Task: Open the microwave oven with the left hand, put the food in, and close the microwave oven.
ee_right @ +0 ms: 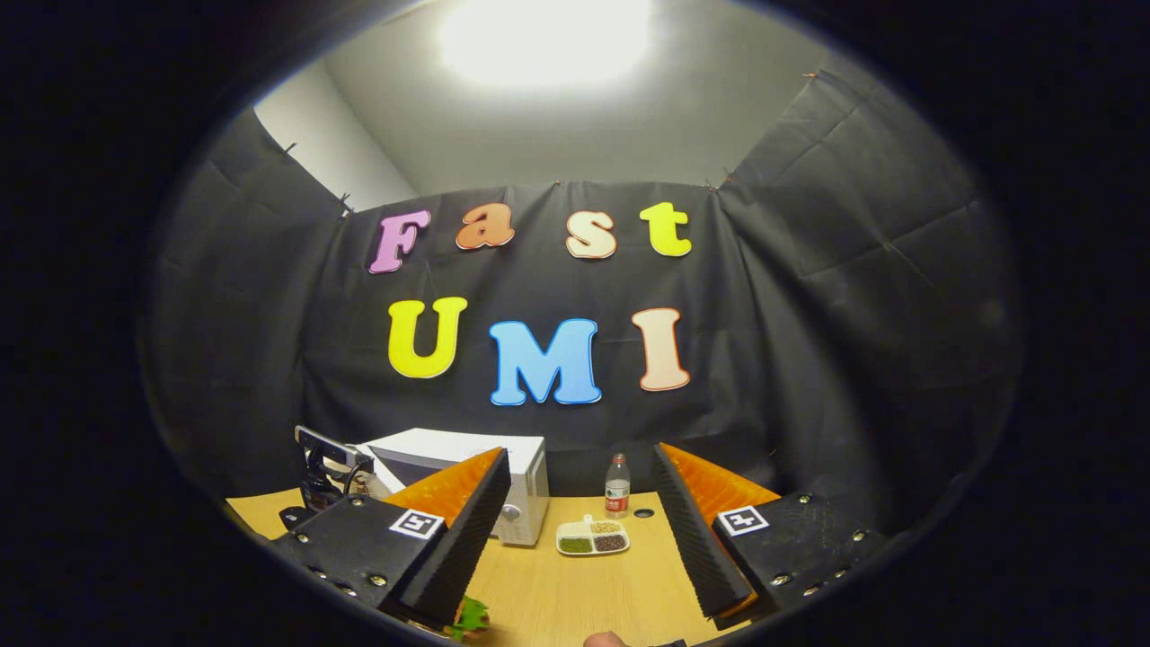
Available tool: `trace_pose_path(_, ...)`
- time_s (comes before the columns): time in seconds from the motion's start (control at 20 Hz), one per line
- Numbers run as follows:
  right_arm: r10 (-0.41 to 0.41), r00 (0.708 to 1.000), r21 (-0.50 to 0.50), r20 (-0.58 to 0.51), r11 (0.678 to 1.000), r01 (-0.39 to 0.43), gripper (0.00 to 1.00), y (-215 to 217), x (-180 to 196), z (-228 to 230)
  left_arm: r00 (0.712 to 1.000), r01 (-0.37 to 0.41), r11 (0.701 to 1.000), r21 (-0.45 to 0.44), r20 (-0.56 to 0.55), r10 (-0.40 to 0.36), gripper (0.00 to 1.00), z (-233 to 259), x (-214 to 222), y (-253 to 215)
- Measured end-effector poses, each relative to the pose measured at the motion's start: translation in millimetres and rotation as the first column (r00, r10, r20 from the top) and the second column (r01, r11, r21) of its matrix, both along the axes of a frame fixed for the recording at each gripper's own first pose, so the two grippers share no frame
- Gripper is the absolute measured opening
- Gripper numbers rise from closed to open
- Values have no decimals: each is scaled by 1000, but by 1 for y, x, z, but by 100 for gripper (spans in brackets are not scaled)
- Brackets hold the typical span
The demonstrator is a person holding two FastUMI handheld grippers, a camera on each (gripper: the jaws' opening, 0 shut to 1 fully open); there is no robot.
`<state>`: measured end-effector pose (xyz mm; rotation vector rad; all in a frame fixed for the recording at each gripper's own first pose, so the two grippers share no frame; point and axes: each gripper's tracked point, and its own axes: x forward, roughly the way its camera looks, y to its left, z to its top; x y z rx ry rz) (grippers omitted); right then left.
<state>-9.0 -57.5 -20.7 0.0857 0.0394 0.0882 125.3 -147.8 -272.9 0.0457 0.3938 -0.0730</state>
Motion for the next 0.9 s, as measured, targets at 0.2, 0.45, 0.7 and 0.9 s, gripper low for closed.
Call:
trace_pose_path(0.2, 57, 998, 5, 10, 998, -57, 95, 18, -8, 4, 999, -38, 999, 10, -10, 38, 8, 1, -24, 40)
trace_pose_path(0.45, 78, 997, 5, 16, 997, -78, 95, 52, -10, 10, 999, -33, 999, -17, -10, 33, 13, 3, -41, 78)
trace_pose_path(0.7, 62, 998, -1, 6, 998, -62, 95, 98, -14, 13, 999, 48, 998, -32, -13, -49, 8, 2, -49, 102)
trace_pose_path(0.9, 35, 999, 13, -3, 999, -35, 95, 134, -19, 13, 995, 101, 994, -44, -15, -101, 8, 1, -55, 126)
